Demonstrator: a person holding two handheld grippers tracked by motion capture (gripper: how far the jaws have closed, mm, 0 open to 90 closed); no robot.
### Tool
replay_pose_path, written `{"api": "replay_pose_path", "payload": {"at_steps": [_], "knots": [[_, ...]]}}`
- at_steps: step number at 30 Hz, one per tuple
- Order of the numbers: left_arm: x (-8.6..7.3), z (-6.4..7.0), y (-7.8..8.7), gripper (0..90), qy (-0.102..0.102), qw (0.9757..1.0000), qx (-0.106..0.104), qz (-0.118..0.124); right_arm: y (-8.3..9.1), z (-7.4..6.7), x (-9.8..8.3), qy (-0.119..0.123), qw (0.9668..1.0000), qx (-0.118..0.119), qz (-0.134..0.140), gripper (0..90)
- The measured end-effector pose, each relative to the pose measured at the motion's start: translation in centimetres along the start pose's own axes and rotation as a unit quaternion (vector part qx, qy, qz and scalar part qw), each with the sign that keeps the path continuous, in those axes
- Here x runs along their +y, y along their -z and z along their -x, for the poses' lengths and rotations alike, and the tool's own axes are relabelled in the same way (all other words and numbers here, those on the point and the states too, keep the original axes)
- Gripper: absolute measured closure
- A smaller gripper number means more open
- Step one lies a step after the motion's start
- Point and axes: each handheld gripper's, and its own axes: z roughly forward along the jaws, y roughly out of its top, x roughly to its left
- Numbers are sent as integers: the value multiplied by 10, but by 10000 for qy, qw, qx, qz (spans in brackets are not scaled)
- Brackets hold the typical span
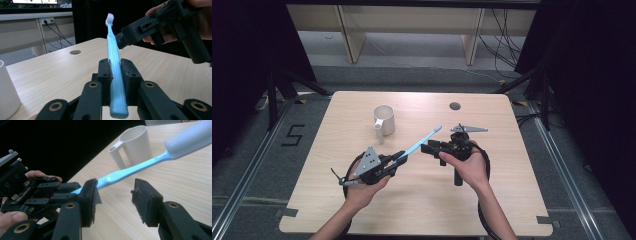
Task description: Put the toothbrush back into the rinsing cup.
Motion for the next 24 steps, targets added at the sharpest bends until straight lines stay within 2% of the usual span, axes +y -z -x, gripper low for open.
{"api": "replay_pose_path", "payload": {"at_steps": [2,3,6,8,10,11,13,14,16,17,20,23,24], "knots": [[0,0,0,782,0,10000,7,16,-1,1,0,27,10000,-7,20,542],[0,0,0,781,7,10000,9,26,0,0,1,-81,10000,28,16,542],[0,0,0,782,14,10000,25,53,-1,1,1,-131,9999,57,86,540],[1,1,0,782,6,10000,30,75,-1,2,2,-224,9995,173,126,539],[1,1,0,782,2,10000,33,83,-3,2,3,-315,9992,172,162,537],[1,1,0,782,-2,10000,34,81,-3,1,3,-483,9984,234,162,536],[1,1,0,782,-7,9999,48,95,-5,2,3,-452,9982,317,228,534],[2,1,0,782,-15,9999,54,86,-6,3,4,-439,9985,223,233,534],[2,1,0,782,-19,9999,55,112,-7,2,4,-561,9978,282,217,534],[1,1,0,782,-19,9999,60,114,-8,3,4,-431,9983,301,250,534],[2,2,0,782,-23,9999,72,110,-10,3,5,-448,9983,275,261,537],[1,2,-1,781,-28,9999,71,107,-11,2,5,-571,9978,231,235,541],[1,3,-1,782,-26,9999,71,114,-12,3,5,-508,9981,239,255,545]]}}
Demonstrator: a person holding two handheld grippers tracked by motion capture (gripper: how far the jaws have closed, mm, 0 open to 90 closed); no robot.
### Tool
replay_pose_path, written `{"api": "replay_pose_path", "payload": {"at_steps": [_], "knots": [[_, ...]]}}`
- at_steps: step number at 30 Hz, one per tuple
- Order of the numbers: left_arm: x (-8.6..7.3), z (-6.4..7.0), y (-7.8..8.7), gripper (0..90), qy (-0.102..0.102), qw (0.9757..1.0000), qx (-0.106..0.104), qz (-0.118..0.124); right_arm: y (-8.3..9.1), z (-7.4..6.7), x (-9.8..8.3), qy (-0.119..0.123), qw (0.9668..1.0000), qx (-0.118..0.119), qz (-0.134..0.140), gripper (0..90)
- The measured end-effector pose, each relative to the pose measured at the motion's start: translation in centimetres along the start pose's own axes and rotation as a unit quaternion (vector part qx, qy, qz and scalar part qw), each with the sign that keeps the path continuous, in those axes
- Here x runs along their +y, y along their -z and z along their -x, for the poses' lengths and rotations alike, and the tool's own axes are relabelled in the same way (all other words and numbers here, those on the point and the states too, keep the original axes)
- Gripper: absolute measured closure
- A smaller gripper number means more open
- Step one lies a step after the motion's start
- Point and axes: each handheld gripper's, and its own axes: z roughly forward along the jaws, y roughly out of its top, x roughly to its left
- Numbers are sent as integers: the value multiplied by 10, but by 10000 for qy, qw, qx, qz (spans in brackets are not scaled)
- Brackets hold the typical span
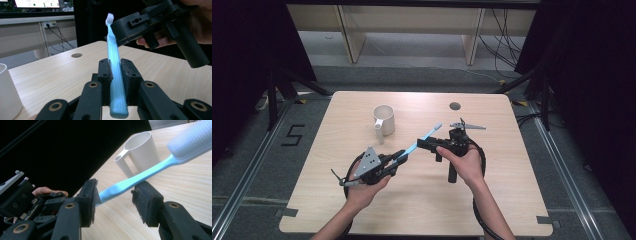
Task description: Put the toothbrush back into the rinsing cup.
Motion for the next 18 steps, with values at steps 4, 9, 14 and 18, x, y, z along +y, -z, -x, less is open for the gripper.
{"api": "replay_pose_path", "payload": {"at_steps": [4,9,14,18], "knots": [[0,1,-2,781,-29,10000,18,5,-3,2,1,-88,9999,-5,81,584],[0,1,-2,780,-13,10000,39,6,-1,5,2,-413,9988,211,186,658],[-1,3,-3,779,-50,10000,32,-11,-1,4,5,-471,9977,333,343,726],[-3,3,-6,778,-35,10000,32,-24,0,-1,8,-553,9968,415,395,771]]}}
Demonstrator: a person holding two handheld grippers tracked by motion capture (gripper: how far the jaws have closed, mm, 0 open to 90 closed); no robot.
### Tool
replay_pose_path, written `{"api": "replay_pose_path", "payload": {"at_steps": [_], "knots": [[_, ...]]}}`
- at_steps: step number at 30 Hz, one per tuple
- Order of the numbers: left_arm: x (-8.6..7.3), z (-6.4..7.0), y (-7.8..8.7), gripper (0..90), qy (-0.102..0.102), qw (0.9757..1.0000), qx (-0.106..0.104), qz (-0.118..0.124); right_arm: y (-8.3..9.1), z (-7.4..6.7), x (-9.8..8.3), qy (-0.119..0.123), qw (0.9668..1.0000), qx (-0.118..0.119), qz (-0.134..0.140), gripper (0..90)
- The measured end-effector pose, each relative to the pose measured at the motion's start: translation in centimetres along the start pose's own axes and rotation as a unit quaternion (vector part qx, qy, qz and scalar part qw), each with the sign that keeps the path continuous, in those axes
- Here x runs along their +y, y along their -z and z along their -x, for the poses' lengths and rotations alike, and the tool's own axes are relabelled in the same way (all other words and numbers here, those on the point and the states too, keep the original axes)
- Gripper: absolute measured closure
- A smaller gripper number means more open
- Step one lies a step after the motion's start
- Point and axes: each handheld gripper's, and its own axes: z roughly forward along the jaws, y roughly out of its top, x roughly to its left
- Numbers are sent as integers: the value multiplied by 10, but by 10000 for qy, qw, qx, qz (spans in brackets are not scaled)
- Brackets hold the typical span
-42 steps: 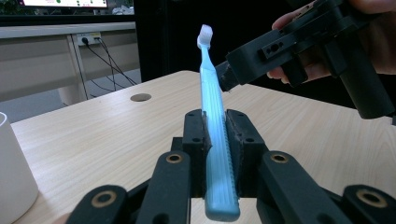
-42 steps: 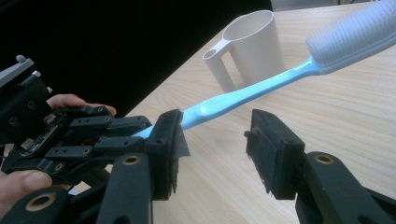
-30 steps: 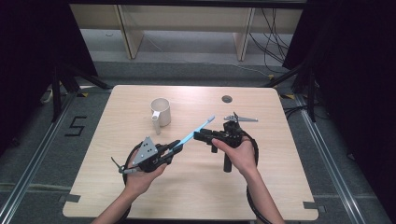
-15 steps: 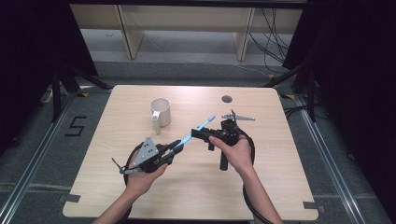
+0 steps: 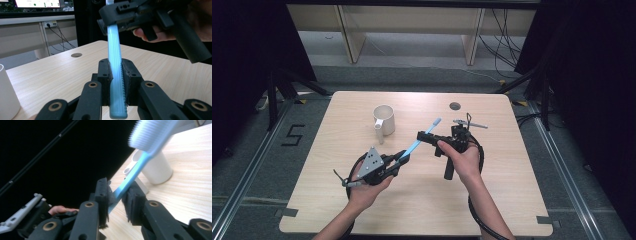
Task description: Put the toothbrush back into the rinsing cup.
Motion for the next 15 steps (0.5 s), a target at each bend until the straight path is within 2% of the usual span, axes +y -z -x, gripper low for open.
{"api": "replay_pose_path", "payload": {"at_steps": [1,2,3,4,5,6,7,8,10,11,12,13,14,15], "knots": [[-1,0,0,778,-18,10000,18,-52,0,-1,0,30,10000,23,24,783],[-2,1,-2,775,-7,10000,17,-86,0,-4,1,-74,9999,119,3,806],[-3,1,-3,771,-41,9999,26,-141,0,-4,1,63,9999,158,31,843],[-3,1,-4,755,-36,9998,19,-168,1,-5,2,87,9998,192,40,859],[-4,1,-5,713,-16,9997,28,-239,1,-8,3,244,9997,88,28,859],[-4,1,-6,664,-19,9996,50,-272,2,-9,3,298,9995,136,34,860],[-4,1,-6,629,-52,9994,82,-320,2,-9,4,231,9995,206,52,860],[-4,1,-7,591,-56,9994,88,-333,3,-10,5,275,9994,188,70,860],[-4,2,-7,520,-45,9992,105,-391,6,-12,7,509,9986,63,106,860],[-4,2,-6,494,-48,9991,140,-405,7,-14,8,491,9987,60,136,860],[-3,2,-6,470,-51,9991,147,-388,7,-16,9,628,9978,-80,194,860],[-2,2,-5,458,-76,9989,178,-433,8,-18,10,673,9975,-142,179,860],[-2,3,-5,450,-88,9988,195,-443,8,-19,11,855,9959,-213,187,860],[-1,3,-5,446,-93,9989,188,-408,8,-21,12,916,9954,-221,169,860]]}}
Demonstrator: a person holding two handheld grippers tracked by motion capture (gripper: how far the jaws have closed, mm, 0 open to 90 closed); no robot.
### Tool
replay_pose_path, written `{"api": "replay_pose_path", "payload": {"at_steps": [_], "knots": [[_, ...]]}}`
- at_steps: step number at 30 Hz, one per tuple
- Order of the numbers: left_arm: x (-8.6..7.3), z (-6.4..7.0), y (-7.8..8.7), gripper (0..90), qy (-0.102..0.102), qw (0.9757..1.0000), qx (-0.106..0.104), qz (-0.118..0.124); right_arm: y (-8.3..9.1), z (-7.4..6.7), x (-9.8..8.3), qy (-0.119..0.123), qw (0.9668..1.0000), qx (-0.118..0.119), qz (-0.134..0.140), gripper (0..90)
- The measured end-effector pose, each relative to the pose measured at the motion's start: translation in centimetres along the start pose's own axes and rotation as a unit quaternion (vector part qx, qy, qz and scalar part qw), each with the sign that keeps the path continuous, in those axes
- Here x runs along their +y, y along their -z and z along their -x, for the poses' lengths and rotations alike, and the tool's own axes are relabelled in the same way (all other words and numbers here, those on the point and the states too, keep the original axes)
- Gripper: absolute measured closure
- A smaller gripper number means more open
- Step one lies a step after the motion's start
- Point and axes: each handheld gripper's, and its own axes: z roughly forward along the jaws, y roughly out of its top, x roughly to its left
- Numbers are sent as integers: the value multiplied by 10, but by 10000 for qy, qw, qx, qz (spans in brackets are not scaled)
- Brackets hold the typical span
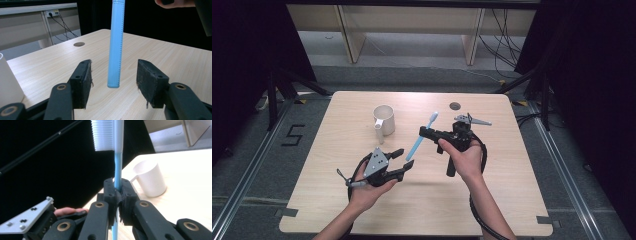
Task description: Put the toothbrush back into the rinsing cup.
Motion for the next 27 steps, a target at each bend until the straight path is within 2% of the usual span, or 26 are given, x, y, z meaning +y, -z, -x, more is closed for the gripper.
{"api": "replay_pose_path", "payload": {"at_steps": [2,5,6,8,9,14,15,17,20,22,23,27], "knots": [[3,0,2,441,-36,10000,13,-47,-1,-4,2,200,9996,-160,-67,859],[9,2,3,445,-96,9999,13,-47,-3,-9,4,539,9981,-242,-145,859],[11,2,3,466,-109,9999,5,-37,-4,-13,5,528,9981,-261,-183,859],[13,2,4,498,-111,9999,18,-42,-6,-14,5,778,9963,-312,-207,859],[14,2,3,508,-115,9999,14,-53,-8,-16,5,768,9962,-338,-238,859],[18,1,-1,549,-206,9995,78,-218,-13,-22,5,1075,9922,-439,-446,859],[19,0,-1,556,-244,9994,96,-245,-15,-23,4,1147,9918,-389,-418,859],[20,-1,-3,568,-256,9992,124,-298,-16,-26,4,1193,9905,-413,-544,859],[21,-2,-5,578,-274,9988,176,-359,-20,-30,4,1249,9896,-411,-578,859],[22,-2,-7,584,-265,9988,215,-365,-21,-32,4,1304,9885,-431,-641,859],[22,-2,-8,587,-243,9991,197,-281,-22,-33,4,1361,9877,-447,-635,859],[25,-1,-10,598,-277,9988,266,-317,-26,-36,3,1366,9874,-459,-649,859]]}}
